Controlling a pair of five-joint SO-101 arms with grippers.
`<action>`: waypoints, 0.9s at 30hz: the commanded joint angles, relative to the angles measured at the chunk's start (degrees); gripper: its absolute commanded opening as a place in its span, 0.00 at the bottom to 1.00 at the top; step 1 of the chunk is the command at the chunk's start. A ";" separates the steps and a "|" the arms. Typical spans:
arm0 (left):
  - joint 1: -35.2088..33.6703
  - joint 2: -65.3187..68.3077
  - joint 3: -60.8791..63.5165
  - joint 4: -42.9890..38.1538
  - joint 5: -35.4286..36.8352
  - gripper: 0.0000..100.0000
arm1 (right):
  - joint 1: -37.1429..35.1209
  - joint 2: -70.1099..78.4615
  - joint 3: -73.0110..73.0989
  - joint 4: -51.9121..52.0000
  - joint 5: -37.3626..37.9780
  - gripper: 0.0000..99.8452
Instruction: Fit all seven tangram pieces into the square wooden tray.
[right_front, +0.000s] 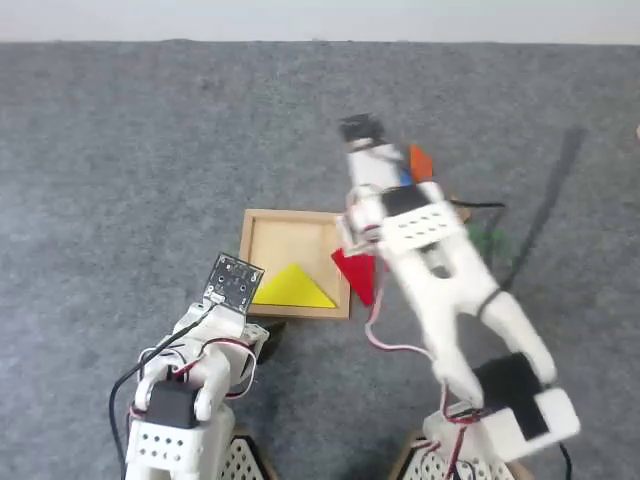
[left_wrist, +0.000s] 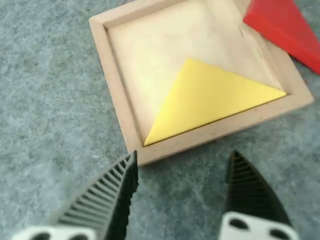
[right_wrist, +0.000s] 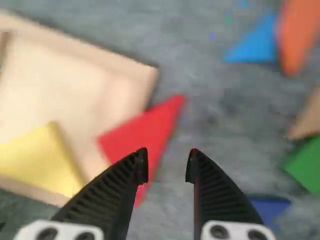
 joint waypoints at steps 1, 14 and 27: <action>0.44 -0.97 -0.66 0.26 0.35 0.28 | 5.49 -2.59 3.08 -1.63 3.08 0.14; 0.44 -0.97 -0.66 0.26 0.35 0.28 | 2.42 15.16 2.02 -6.64 4.40 0.14; 0.44 -0.97 -0.66 0.26 0.35 0.28 | -4.88 8.48 2.11 -9.54 4.04 0.14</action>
